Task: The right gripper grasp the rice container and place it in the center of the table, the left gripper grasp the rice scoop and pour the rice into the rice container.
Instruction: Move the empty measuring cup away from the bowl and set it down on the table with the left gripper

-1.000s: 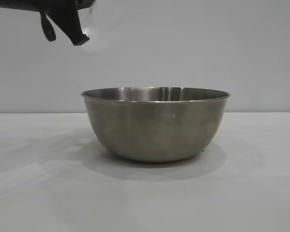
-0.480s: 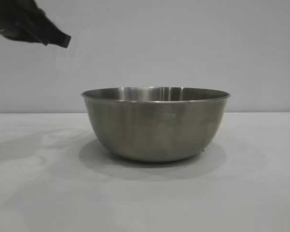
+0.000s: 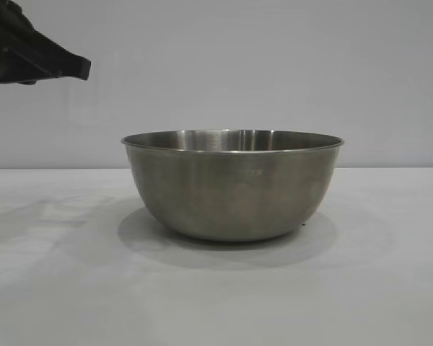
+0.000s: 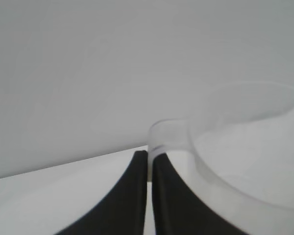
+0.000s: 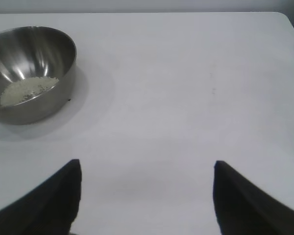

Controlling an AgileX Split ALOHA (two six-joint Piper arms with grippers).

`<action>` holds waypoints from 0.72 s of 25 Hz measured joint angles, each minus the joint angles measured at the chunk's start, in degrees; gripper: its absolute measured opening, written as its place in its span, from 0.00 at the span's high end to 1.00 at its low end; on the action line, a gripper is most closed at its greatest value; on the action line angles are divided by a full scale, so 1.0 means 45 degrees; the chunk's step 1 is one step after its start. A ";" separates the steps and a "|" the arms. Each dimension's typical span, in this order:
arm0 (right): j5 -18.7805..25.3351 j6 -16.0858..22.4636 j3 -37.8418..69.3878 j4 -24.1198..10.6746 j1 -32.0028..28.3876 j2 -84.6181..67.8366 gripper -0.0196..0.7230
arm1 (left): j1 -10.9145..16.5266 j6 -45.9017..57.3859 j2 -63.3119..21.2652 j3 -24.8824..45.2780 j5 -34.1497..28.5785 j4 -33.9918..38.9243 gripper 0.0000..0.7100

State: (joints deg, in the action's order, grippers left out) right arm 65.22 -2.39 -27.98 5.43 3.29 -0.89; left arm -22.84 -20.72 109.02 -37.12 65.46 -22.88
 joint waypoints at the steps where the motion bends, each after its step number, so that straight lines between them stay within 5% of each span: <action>1: 0.0000 0.0000 0.0000 0.0000 0.0000 0.0000 0.33 | 0.0000 0.0023 0.0162 0.0026 0.0000 0.0000 1.00; 18: 0.0000 0.0000 0.0000 0.0000 0.0000 0.0000 0.33 | 0.0000 0.1983 0.1954 0.0800 -0.0022 -0.0342 1.00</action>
State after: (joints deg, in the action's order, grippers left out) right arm 65.22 -2.39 -27.98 5.43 3.29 -0.89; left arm -22.84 -11.80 117.81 -33.52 65.36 -24.42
